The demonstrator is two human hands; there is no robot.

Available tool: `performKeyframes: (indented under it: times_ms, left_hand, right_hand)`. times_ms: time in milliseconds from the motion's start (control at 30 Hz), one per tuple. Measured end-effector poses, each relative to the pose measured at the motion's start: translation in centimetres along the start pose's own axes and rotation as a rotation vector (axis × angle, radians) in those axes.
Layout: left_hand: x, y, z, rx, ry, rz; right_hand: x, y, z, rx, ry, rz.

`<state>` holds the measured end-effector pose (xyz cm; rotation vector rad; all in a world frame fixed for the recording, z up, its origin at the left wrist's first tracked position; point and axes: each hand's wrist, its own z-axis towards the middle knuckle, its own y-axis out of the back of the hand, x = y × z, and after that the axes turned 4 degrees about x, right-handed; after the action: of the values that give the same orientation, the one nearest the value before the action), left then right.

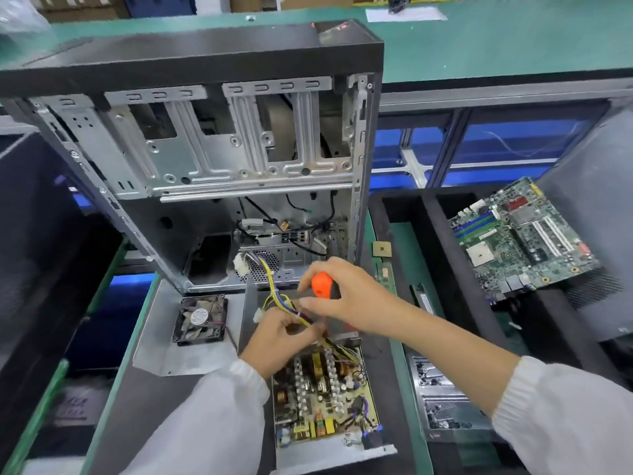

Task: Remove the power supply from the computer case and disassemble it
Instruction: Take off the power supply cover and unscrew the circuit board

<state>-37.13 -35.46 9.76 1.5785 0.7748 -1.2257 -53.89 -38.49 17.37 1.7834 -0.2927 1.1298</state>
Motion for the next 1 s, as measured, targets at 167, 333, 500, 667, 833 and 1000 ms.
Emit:
performKeyframes:
  times_ms: [167, 333, 500, 667, 833, 1000]
  left_hand:
    - [1.1, -0.3, -0.1, -0.077, -0.013, 0.041]
    - [1.0, -0.9, 0.1, -0.088, 0.002, 0.135]
    - [1.1, -1.2, 0.0, -0.148, 0.040, 0.134]
    - [0.8, -1.6, -0.4, -0.256, -0.004, 0.230]
    - [0.5, -1.5, -1.2, -0.303, -0.100, 0.484]
    - [1.4, -1.3, -1.2, -0.297, -0.058, 0.433]
  right_hand:
    - [-2.4, 1.2, -2.3, -0.252, 0.008, 0.320]
    - [-4.5, 1.1, -4.8, -0.452, 0.037, 0.536]
    - [-5.1, 0.6, -6.1, -0.520, 0.074, 0.607]
    - [-5.0, 0.1, -6.2, -0.520, 0.118, 0.645]
    - [-4.9, -0.5, -6.0, -0.492, 0.144, 0.590]
    - [-4.9, -0.9, -5.8, -0.423, 0.123, 0.550]
